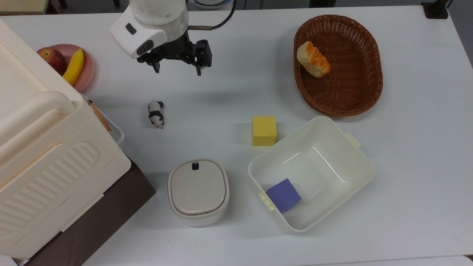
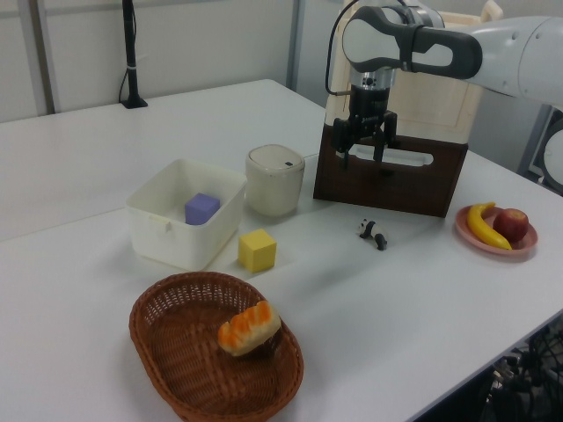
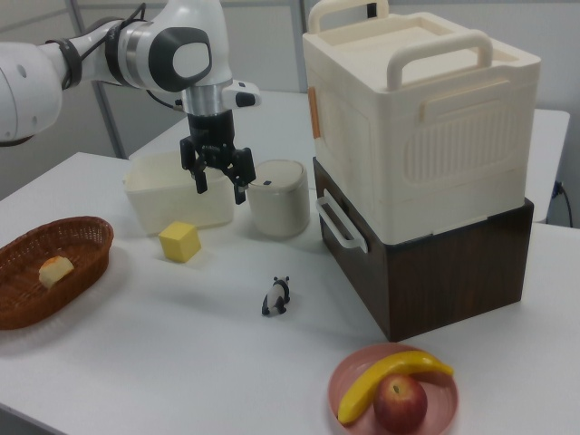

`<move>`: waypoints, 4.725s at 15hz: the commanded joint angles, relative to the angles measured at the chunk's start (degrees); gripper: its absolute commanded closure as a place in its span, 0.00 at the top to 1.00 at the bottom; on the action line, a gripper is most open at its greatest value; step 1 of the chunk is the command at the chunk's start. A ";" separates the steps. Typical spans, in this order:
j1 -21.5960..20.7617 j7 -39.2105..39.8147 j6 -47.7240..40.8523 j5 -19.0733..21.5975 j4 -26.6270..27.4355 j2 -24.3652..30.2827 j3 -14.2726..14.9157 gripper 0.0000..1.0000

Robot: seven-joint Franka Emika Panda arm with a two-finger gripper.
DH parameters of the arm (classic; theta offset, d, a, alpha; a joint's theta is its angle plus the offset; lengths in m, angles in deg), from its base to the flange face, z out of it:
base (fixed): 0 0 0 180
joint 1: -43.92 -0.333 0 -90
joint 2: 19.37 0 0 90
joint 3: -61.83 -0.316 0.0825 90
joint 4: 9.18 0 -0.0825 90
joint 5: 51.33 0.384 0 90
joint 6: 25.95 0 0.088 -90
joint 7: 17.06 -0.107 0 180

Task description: Slide the drawer open

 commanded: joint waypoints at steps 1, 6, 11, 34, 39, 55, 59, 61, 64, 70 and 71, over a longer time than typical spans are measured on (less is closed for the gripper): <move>-0.53 2.17 1.65 -0.57 2.22 0.94 0.55 0.98; -0.53 2.17 2.95 -0.57 2.31 0.85 0.55 0.90; -0.70 2.17 3.32 -0.57 2.40 0.77 0.55 0.85; 6.24 31.35 31.16 -19.01 11.53 1.03 0.81 0.86; 6.59 31.17 34.95 -22.28 12.68 0.42 0.72 0.86; 3.16 23.79 35.66 -30.28 13.12 -4.86 0.64 0.68; 3.25 25.45 35.57 -30.45 14.08 -3.72 0.64 0.47; 3.34 28.61 35.57 -30.54 16.02 -2.32 0.55 0.33; 2.99 28.45 35.31 -30.37 19.52 0.58 0.55 0.33; 1.23 28.01 34.96 -30.01 26.13 5.69 0.11 0.33; 1.14 27.92 34.87 -30.01 26.91 6.56 0.11 0.33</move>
